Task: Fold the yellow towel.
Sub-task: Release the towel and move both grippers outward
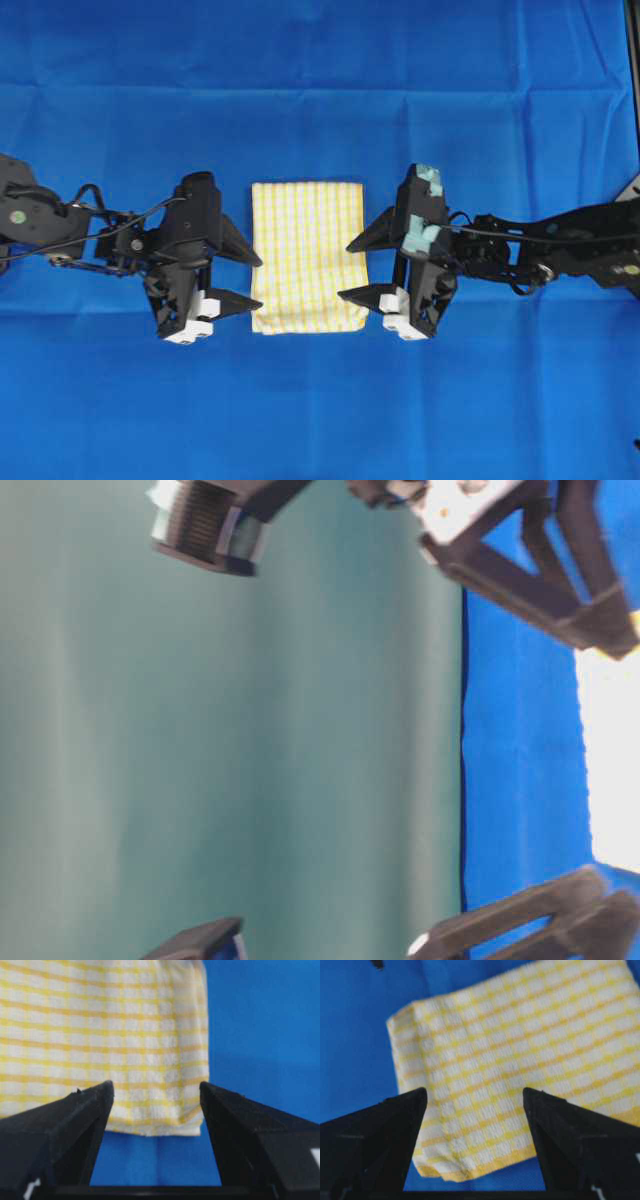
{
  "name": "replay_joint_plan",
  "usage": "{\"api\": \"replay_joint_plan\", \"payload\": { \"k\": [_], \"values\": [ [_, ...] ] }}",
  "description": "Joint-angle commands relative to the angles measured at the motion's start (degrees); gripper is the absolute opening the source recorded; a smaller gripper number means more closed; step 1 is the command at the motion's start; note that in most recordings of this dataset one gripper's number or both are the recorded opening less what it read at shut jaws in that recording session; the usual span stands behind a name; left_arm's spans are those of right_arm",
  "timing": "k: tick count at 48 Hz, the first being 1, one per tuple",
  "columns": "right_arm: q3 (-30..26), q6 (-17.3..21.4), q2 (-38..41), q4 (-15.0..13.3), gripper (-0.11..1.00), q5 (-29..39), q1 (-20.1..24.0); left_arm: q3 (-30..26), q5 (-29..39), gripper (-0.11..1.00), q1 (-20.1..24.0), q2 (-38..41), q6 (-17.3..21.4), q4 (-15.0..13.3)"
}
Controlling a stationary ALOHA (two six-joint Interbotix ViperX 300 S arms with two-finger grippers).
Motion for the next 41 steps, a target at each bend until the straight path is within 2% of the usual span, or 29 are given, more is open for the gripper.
{"api": "replay_joint_plan", "payload": {
  "k": [1, 12, 24, 32, 41],
  "values": [
    [-0.26, -0.97, -3.69, -0.26, 0.75, -0.44, 0.18, -0.09, 1.49, 0.62, 0.35, -3.43, 1.23, 0.26],
    [2.46, -6.77, -11.95, -0.26, 0.76, -0.18, -0.09, 2.90, 3.60, 0.62, 1.05, -12.39, 7.82, 0.26],
    [10.72, -11.51, -25.84, -0.26, 0.76, -0.18, -1.58, 10.46, 1.32, 0.62, 2.11, -25.49, 9.67, 0.26],
    [16.52, -14.41, -36.56, -0.26, 0.75, 0.88, -2.72, 16.00, -0.26, 0.62, 2.37, -34.45, 13.54, 0.26],
    [21.97, -20.65, -46.41, -0.26, 0.75, 2.81, -2.90, 19.95, -0.26, 0.62, 2.46, -42.54, 14.94, 0.26]
  ]
}}
